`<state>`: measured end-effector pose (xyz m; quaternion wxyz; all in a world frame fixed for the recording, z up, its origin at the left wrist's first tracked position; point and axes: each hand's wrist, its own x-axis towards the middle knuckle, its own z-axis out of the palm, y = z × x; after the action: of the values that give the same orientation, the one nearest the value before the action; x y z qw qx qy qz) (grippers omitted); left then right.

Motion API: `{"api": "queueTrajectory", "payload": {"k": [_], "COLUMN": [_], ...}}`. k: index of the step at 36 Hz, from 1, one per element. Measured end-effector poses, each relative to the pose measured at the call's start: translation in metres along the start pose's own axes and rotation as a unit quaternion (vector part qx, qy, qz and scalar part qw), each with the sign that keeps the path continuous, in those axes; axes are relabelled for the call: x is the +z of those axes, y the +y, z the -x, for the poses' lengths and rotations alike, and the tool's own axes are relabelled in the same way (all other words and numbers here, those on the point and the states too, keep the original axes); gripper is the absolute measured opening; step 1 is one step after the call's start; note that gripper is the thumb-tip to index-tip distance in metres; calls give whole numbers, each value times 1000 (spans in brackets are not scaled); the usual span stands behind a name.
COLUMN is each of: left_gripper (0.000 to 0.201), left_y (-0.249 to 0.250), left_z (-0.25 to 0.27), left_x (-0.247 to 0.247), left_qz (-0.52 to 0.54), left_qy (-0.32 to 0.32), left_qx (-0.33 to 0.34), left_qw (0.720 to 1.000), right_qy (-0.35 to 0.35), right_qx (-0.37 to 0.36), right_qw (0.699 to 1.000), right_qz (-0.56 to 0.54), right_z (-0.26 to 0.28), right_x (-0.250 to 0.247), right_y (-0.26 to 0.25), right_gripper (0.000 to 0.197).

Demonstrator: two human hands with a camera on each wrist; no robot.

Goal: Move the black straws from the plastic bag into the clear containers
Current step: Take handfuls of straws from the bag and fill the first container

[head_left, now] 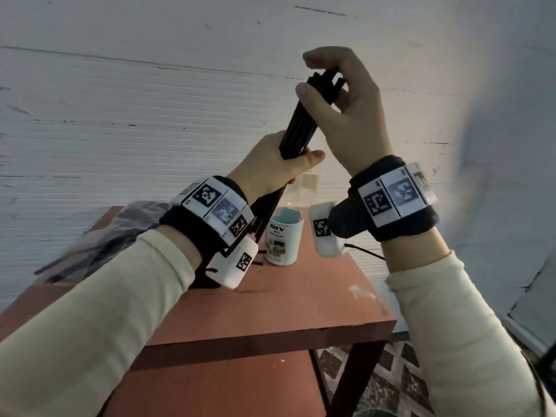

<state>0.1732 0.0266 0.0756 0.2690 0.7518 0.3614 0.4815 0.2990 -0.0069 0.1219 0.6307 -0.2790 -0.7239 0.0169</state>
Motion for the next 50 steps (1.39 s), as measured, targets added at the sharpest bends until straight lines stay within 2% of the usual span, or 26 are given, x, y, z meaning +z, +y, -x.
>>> {"api": "queueTrajectory", "payload": {"k": [4,8,12,16,22,26,31,35,39,42,44,47,50], "left_gripper": [27,15,15,18,30,26,27,35,22,23,33,27,23], "left_y": [-17,-45,-67,-79,-77,-80,-101,-106,-104,-107,-109,-108,-109], "left_z": [7,24,35,40,33,26,33,41,42,42,42,42,41], "left_x": [3,12,26,38,41,40,41,41,38,34,31,26,20], "left_qz": [28,85,122,111,35,24,16,44,64,72,79,96,96], "left_qy": [5,10,34,33,50,51,-52,-58,-36,-15,-5,-11,-8], "left_qx": [-26,-62,-94,-107,-88,-84,-153,-161,-150,-148,-151,-140,-134], "left_qw": [999,994,988,987,994,995,987,984,986,986,985,985,986], "right_qy": [-50,-103,-141,-167,-143,-137,-164,-176,-115,-32,-17,-45,-119], "right_qx": [11,35,55,72,87,83,114,118,89,68,59,54,78], "right_qw": [998,993,986,979,983,984,974,973,982,989,988,987,981], "right_qz": [28,53,67,88,79,81,106,93,118,129,142,147,129], "right_z": [0,17,34,42,44,49,68,83,92,99,102,107,110], "right_x": [14,28,36,36,28,23,21,21,25,27,28,27,24], "right_y": [5,18,28,35,35,39,54,64,69,69,71,76,77], "right_gripper": [22,18,18,18,18,19,20,25,47,46,41,26,21]}}
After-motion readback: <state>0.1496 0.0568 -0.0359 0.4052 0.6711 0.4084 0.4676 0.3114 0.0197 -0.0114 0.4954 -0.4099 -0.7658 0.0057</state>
